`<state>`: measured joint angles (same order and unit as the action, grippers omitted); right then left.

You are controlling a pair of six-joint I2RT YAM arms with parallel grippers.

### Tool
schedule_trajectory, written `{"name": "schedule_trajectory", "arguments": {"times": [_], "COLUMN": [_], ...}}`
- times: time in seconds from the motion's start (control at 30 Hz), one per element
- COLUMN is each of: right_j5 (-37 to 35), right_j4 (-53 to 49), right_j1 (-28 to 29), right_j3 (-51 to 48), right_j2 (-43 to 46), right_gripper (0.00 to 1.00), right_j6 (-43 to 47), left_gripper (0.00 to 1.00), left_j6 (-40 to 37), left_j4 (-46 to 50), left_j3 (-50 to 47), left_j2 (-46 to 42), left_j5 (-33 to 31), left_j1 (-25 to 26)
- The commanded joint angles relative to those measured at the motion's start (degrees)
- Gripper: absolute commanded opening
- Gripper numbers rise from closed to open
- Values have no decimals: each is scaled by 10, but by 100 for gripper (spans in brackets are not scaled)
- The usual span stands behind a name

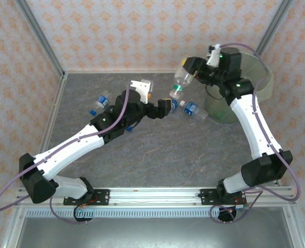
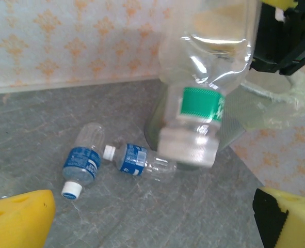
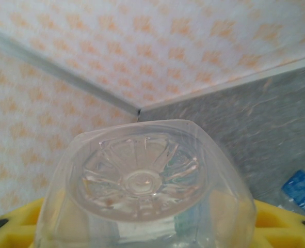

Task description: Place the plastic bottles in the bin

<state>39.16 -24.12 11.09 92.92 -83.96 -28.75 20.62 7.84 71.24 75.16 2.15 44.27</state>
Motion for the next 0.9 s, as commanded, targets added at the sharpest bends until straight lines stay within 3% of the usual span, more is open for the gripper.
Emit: {"name": "schedule_trajectory", "arguments": {"times": [0.0,0.3,0.47,0.87], "right_j5": [-10,-48,-78,-196], "right_j4": [43,58,70,142], "right_j1": [-49,-219,-283,-309], "right_j3": [-8,-45,-63,-85], "right_j2": [43,76,80,43], "right_gripper": [47,43,44,46], "right_j6": [-43,-144,-169,-233], "left_gripper": [99,99,99,99], "left_j6": [-8,-6,-4,-3], "left_j4": [-26,-27,-27,-43], "left_j3": [-13,-35,-48,-78], "left_j2": [-29,-51,-64,-86], "left_j5": [-43,-71,-79,-95], "left_j1": [2,2,2,-3]}}
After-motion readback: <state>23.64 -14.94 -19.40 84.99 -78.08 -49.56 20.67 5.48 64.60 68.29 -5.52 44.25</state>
